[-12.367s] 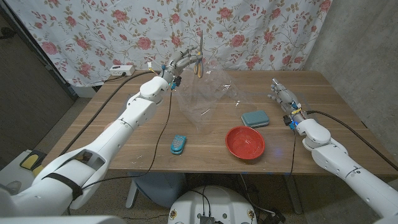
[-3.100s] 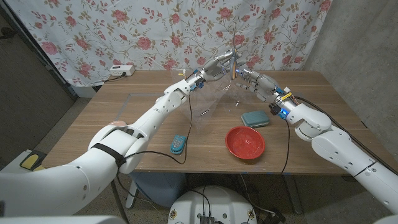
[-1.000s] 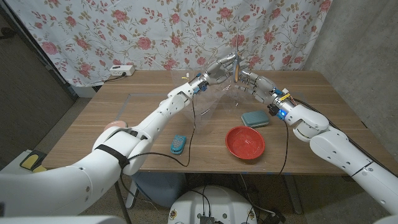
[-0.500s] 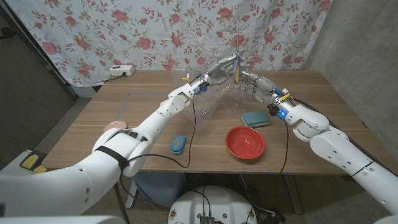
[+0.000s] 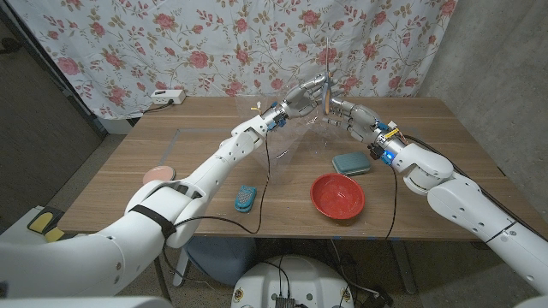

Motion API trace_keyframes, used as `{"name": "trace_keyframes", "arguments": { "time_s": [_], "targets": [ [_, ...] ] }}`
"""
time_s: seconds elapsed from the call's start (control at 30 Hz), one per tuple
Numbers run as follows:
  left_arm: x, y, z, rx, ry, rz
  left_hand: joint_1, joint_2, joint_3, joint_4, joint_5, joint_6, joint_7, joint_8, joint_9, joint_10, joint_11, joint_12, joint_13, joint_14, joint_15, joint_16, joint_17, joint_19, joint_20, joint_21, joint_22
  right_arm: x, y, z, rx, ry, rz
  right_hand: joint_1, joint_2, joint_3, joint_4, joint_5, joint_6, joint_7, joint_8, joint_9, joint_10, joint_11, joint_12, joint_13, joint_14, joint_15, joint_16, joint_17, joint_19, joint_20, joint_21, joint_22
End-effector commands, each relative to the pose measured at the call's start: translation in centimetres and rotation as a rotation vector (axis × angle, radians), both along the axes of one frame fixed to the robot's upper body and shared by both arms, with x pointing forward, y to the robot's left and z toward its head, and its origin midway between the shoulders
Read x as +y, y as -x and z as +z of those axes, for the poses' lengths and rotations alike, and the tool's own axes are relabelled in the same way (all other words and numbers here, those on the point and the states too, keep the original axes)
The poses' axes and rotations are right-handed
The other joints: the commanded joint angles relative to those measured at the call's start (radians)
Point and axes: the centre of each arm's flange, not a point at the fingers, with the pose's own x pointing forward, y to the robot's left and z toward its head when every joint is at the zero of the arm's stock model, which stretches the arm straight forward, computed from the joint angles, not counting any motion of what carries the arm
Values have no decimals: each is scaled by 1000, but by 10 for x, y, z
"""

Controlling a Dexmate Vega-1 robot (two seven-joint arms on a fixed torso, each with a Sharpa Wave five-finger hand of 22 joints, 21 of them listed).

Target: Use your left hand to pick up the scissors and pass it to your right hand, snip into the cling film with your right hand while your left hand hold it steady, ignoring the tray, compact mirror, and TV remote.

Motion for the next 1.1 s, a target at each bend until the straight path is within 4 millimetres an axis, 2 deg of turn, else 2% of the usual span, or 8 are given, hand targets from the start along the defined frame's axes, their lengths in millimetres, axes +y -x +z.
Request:
{"name": "trace_keyframes", "arguments": {
  "time_s": [0.03,0.2,0.33,0.5,0.7,0.9,1.07,1.1],
  "targets": [
    [-1,4,-1,-1,-2,1,7,9,-3,1,3,3,-7,1,1,102,-99,4,5,-20,-30,4,2,-4,-4,7,0,0,2,1,-1,0,-4,24,7,16,0,-7,23,-10,-1,3,14,-21,2,4,3,-21,4,0,7,-25,-1,-1],
    [0,4,-2,1,1,5,8,9,-3,1,3,3,-7,1,1,102,-99,4,5,-20,-31,5,4,-4,-6,7,0,1,2,2,-3,10,-10,27,7,16,1,-10,22,-14,-3,3,15,-25,1,4,4,-19,5,0,8,-27,-1,-1],
    [0,5,-4,5,2,10,7,9,-3,2,3,4,-7,1,1,101,-99,3,5,-21,-30,5,4,-5,-5,7,0,3,0,1,-4,4,-2,29,-2,13,2,-19,31,-4,-3,3,21,-10,3,4,10,0,6,0,23,-3,3,-1],
    [-1,6,-6,5,-4,11,9,9,-3,1,3,3,-6,1,1,100,-99,1,4,-22,-32,5,6,-5,-4,8,0,4,-1,2,-5,9,-3,44,-8,14,1,-31,48,-7,-1,4,40,-18,7,4,27,-7,11,-1,61,-35,13,0],
    [0,7,-6,2,10,29,8,9,-4,2,3,2,-7,0,1,100,-99,0,3,-23,-30,4,6,-5,-5,9,0,7,0,3,-3,14,-12,48,-11,13,2,-35,53,-2,-2,4,47,-13,8,4,31,-3,11,-1,67,-27,13,0],
    [0,9,-9,-5,9,50,8,9,-5,2,3,5,-7,1,1,102,-99,-1,1,-21,-32,7,10,-4,-6,10,0,6,2,1,1,3,-26,50,-25,7,2,-42,65,26,-2,4,68,5,13,4,50,15,16,-2,91,-9,17,0],
    [1,10,-11,-13,15,68,9,9,-6,2,2,7,-8,2,1,104,-98,-1,1,-19,-32,9,12,-4,-6,10,0,5,3,-1,6,-8,-36,66,-28,11,-1,-43,88,22,4,4,81,-6,15,4,61,1,18,-2,98,-16,15,0],
    [1,11,-11,-18,15,71,9,9,-6,2,2,7,-8,2,1,104,-98,-1,1,-20,-32,8,12,-4,-5,10,0,5,3,-1,7,-7,-36,74,-26,14,-2,-43,100,11,7,4,85,-14,16,4,64,-5,19,-2,97,-19,13,0]
  ]
}}
